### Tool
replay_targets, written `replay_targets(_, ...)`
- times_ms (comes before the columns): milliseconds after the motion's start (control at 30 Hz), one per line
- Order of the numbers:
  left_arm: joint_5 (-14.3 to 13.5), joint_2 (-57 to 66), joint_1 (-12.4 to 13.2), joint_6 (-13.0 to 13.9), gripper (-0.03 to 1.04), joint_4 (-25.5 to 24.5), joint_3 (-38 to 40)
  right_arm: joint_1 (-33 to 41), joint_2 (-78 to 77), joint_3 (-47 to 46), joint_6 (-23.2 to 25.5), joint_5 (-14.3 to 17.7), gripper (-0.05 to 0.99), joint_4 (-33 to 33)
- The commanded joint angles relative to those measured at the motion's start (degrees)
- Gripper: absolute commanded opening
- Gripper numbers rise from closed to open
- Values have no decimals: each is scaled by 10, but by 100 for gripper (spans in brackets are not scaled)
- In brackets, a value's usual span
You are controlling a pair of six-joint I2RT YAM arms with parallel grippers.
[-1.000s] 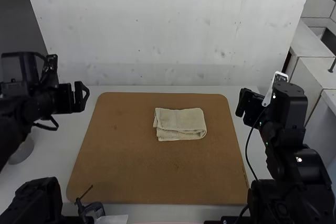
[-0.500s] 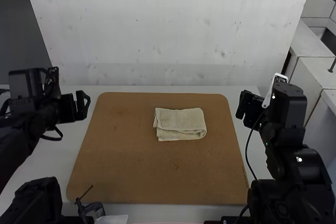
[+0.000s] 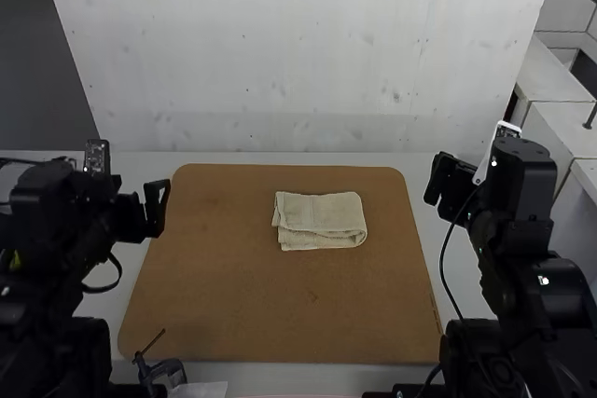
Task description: Fold the towel.
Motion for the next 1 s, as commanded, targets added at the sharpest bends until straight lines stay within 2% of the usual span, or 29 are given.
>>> replay_targets(0, -32, -56, 4, 1, 100, 5, -17, -8, 0, 17, 9, 7, 96, 9)
replay_targets(133, -20, -61, 9, 6, 100, 3, -21, -8, 0, 10, 12, 4, 96, 13)
replay_targets(300, -18, -55, 12, 18, 100, 3, -8, -8, 0, 0, 10, -1, 96, 18)
replay_targets(367, -19, -53, 12, 40, 100, 3, -14, -9, 0, -7, 9, -1, 96, 23)
replay_targets(433, -21, -54, 11, 47, 100, 13, -31, -9, 0, -21, 5, -1, 96, 38)
replay_targets(500, -21, -54, 11, 44, 100, 33, -43, -9, 0, -37, 4, -5, 96, 49)
replay_targets(833, -22, -54, 12, 38, 100, 33, -44, -10, 7, -94, 0, -9, 96, 61)
replay_targets(900, -23, -54, 11, 38, 99, 33, -44, -10, 7, -110, -13, -34, 96, 80)
replay_targets(967, -23, -54, 12, 38, 99, 33, -44, -11, 7, -130, -17, -44, 96, 94)
